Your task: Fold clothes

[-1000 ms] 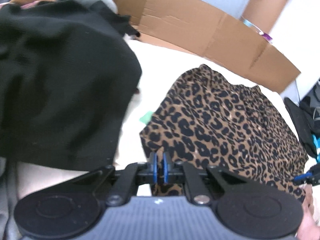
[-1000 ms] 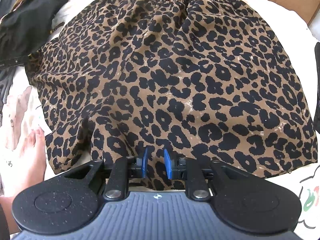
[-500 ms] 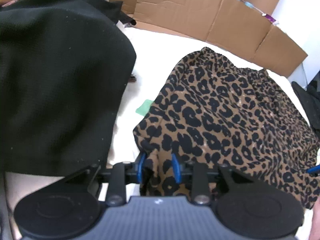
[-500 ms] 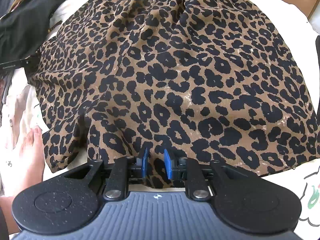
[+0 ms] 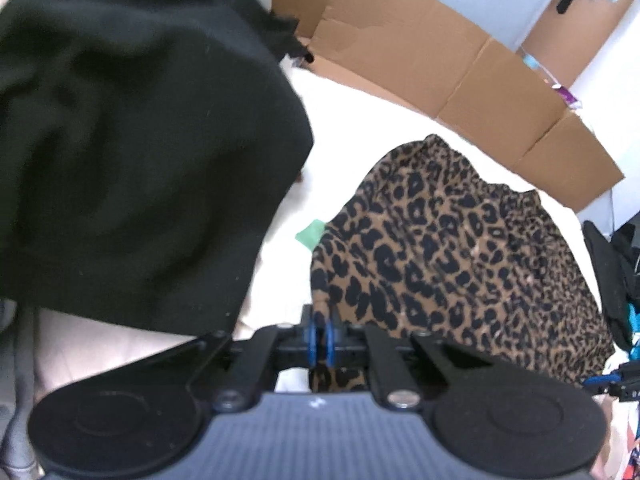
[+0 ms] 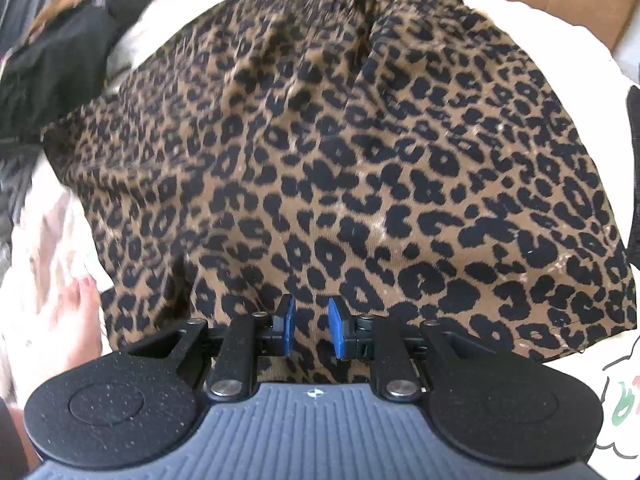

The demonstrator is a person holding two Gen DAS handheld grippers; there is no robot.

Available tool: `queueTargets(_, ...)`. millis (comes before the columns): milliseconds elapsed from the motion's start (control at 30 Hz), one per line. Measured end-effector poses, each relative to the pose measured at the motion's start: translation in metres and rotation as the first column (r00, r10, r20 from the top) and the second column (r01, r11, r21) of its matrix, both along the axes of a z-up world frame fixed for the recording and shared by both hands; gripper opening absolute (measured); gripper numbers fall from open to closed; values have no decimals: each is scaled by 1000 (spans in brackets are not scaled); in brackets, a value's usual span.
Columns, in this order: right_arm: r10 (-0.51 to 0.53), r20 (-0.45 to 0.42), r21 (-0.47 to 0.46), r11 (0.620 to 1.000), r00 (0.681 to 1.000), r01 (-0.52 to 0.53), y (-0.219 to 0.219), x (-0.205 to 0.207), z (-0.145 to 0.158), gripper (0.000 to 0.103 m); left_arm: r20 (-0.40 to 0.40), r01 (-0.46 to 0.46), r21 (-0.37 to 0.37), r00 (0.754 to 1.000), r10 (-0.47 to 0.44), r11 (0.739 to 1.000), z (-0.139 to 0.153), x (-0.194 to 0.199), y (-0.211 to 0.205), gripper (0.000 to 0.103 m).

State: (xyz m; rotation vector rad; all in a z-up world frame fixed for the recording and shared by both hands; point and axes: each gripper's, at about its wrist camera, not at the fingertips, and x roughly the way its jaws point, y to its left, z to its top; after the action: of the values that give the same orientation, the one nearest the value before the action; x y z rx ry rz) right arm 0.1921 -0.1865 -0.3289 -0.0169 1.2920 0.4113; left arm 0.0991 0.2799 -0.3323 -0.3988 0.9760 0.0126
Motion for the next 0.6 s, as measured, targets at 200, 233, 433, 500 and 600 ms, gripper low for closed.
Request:
queueTargets(200, 52, 37, 58, 997, 998, -54, 7, -7, 11, 26, 24, 7, 21, 1000, -7, 1000, 37, 2, -9, 5)
queueTargets(233, 72, 42, 58, 996, 997, -74, 10, -9, 12, 26, 28, 9, 24, 1000, -10, 1000, 43, 3, -11, 5)
queueTargets(433, 112, 105, 78, 990, 988, -120, 18, -10, 27, 28, 60, 42, 49, 997, -45, 998, 86, 13, -30, 5)
queueTargets(500, 101, 118, 113, 987, 988, -114, 16, -9, 34, 36, 69, 63, 62, 995, -67, 996, 97, 19, -41, 5)
queueTargets(600, 100, 162, 124, 985, 982, -121, 16, -12, 45, 44, 71, 82, 70, 994, -87, 994, 110, 29, -57, 5)
